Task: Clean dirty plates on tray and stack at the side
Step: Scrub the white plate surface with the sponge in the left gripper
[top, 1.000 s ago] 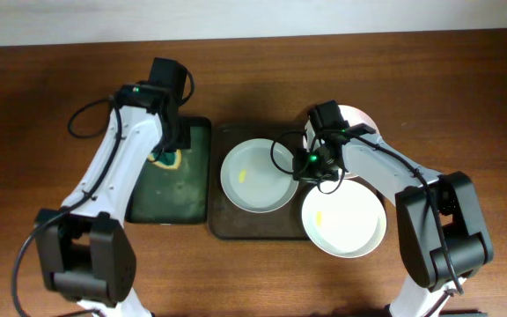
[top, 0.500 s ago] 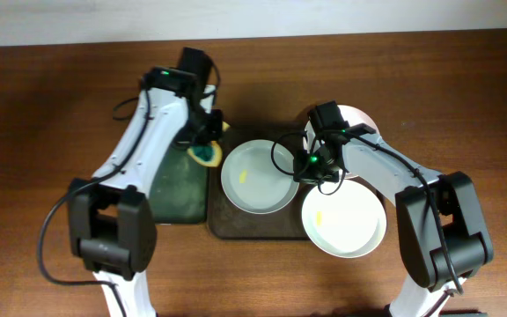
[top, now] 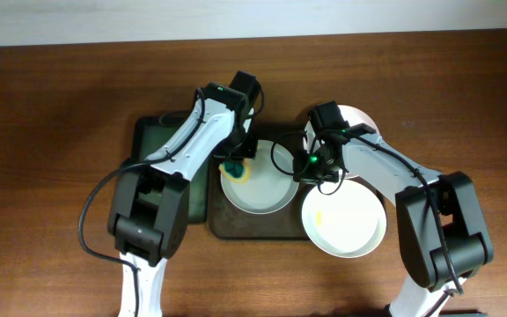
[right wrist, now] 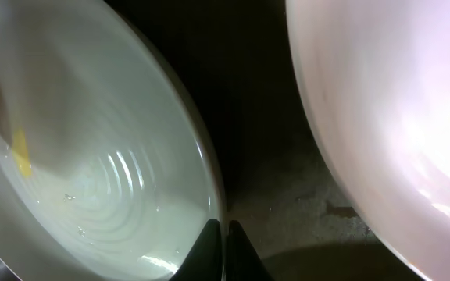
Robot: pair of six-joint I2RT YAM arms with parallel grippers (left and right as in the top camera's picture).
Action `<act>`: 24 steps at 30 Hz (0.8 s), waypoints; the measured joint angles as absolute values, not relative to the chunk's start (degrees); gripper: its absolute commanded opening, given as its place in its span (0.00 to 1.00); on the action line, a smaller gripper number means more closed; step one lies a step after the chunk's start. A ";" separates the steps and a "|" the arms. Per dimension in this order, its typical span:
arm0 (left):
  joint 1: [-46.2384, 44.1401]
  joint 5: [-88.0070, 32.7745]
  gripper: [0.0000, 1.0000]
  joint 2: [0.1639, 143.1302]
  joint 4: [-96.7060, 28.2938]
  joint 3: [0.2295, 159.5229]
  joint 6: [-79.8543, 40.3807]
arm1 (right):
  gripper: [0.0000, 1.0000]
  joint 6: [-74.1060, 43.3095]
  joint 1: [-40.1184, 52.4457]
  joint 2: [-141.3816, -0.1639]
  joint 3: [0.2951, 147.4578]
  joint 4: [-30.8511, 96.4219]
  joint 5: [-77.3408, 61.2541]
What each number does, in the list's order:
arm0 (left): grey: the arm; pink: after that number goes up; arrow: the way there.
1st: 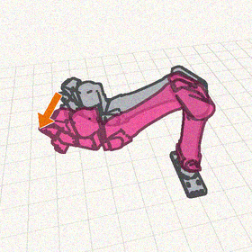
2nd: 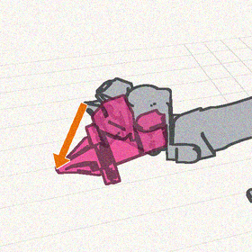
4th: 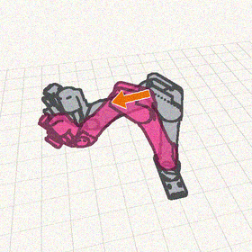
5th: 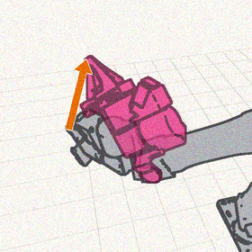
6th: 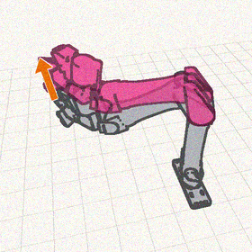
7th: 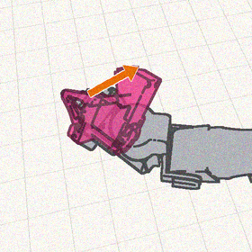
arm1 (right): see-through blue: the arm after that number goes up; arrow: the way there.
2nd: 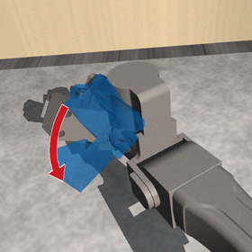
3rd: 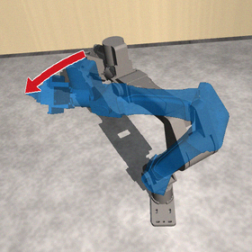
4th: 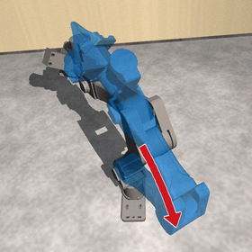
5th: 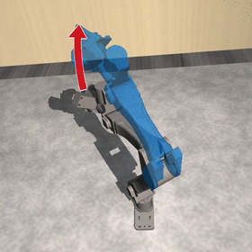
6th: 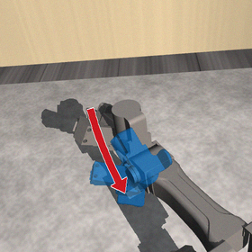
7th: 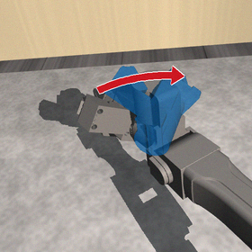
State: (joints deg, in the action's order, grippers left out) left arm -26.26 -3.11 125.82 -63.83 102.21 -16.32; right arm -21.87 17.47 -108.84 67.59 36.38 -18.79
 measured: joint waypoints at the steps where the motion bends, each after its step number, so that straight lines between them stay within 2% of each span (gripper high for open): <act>1: -26.39 -2.63 0.00 125.91 -63.55 102.15 -16.60 | 0.04 -21.85 17.47 -108.84 67.59 36.38 -18.79; 14: -27.51 -2.09 0.00 123.66 -51.59 91.48 -17.82 | 0.04 -21.82 17.47 -108.86 67.59 36.38 -18.96; 24: -26.20 -12.84 0.00 123.26 -51.96 90.08 -15.03 | 0.04 -21.85 17.23 -108.97 67.57 36.82 -17.82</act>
State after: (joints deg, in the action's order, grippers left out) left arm -26.20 -12.84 123.26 -51.96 90.08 -15.03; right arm -21.85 17.23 -108.97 67.57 36.82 -17.82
